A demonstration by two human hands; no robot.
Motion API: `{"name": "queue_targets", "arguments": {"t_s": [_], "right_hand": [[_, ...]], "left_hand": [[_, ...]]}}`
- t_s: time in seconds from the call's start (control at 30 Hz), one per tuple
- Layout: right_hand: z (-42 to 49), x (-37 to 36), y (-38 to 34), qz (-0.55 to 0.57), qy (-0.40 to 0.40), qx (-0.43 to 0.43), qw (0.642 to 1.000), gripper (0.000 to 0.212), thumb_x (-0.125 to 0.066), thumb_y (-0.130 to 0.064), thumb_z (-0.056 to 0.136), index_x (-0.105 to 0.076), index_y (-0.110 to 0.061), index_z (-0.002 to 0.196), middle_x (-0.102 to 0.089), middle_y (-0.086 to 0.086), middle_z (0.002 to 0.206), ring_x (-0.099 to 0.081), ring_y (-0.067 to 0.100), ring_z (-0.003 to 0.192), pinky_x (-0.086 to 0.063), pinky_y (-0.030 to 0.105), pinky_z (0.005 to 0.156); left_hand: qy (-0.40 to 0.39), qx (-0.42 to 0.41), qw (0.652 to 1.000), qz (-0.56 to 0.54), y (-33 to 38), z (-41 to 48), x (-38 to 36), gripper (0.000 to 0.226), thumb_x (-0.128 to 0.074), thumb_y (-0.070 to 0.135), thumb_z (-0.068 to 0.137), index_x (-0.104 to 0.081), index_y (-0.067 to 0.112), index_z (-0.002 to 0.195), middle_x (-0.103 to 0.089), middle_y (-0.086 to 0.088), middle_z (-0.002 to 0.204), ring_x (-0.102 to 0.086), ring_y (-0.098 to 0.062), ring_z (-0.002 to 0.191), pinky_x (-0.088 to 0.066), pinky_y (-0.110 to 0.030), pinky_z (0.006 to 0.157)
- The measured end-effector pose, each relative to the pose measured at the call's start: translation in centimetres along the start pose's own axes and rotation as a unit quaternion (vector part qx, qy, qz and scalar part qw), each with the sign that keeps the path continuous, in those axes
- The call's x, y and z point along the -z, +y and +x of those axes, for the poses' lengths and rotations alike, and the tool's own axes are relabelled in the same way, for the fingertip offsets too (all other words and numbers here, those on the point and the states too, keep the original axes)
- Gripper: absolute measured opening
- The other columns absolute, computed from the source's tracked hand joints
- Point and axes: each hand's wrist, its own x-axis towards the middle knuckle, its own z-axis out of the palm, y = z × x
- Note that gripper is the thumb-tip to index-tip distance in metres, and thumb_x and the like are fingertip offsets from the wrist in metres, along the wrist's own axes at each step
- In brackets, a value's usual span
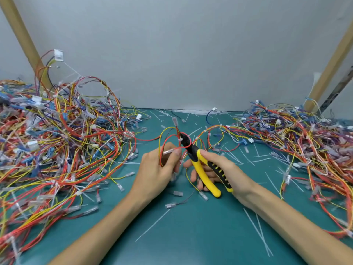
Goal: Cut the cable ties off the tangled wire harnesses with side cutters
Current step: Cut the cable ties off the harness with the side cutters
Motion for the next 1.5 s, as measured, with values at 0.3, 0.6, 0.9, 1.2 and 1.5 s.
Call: {"name": "queue_targets", "arguments": {"t_s": [0.3,0.6,0.9,1.2,1.5], "right_hand": [[-0.1,-0.4,-0.4,-0.053,0.05,0.008,0.997,0.055,-0.045,-0.062,0.09,-0.067,-0.011,0.086,-0.057,0.006,0.066,-0.051,0.019,0.052,-0.045,0.025,0.054],[0.5,-0.7,0.0,-0.104,0.068,0.005,0.992,0.053,-0.039,-0.053,0.097,-0.063,-0.009,0.083,-0.055,0.004,0.062,-0.049,0.018,0.049,-0.042,0.025,0.048],[0.7,1.0,-0.8,-0.032,-0.052,-0.06,0.996,0.057,-0.037,-0.062,0.086,-0.074,-0.02,0.095,-0.069,0.01,0.081,-0.067,0.024,0.073,-0.054,0.026,0.061],[0.5,1.7,-0.1,-0.043,-0.062,-0.03,0.997,0.058,-0.037,-0.061,0.091,-0.074,-0.017,0.096,-0.067,0.009,0.079,-0.065,0.023,0.071,-0.054,0.027,0.068],[0.2,1.5,-0.6,-0.082,-0.067,-0.031,0.994,0.06,-0.028,-0.053,0.097,-0.066,-0.007,0.088,-0.068,0.016,0.074,-0.063,0.026,0.06,-0.05,0.028,0.059]], "left_hand": [[-0.036,0.012,0.999,-0.023,-0.2,0.3,0.1,0.032,-0.048,0.034,0.099,-0.054,0.019,0.072,-0.061,-0.001,0.054,-0.056,-0.012,0.045,-0.045,-0.024,0.054],[-0.035,0.051,0.994,-0.087,-0.1,0.1,-0.2,0.019,-0.049,0.043,0.099,-0.057,0.027,0.093,-0.071,0.001,0.068,-0.055,-0.021,0.039,-0.042,-0.02,0.044],[-0.035,0.056,0.993,-0.096,0.5,0.2,0.3,0.013,-0.055,0.025,0.098,-0.055,0.023,0.086,-0.07,-0.002,0.062,-0.042,-0.015,0.03,-0.031,-0.016,0.037],[-0.045,0.008,0.997,-0.064,0.4,-0.2,0.1,0.018,-0.058,0.033,0.097,-0.054,0.021,0.083,-0.065,-0.002,0.055,-0.045,-0.008,0.036,-0.032,-0.012,0.042],[-0.027,0.006,0.999,-0.026,0.5,-0.4,-0.2,0.013,-0.057,0.022,0.097,-0.054,0.02,0.085,-0.066,0.004,0.057,-0.047,-0.005,0.036,-0.034,-0.011,0.045]]}}
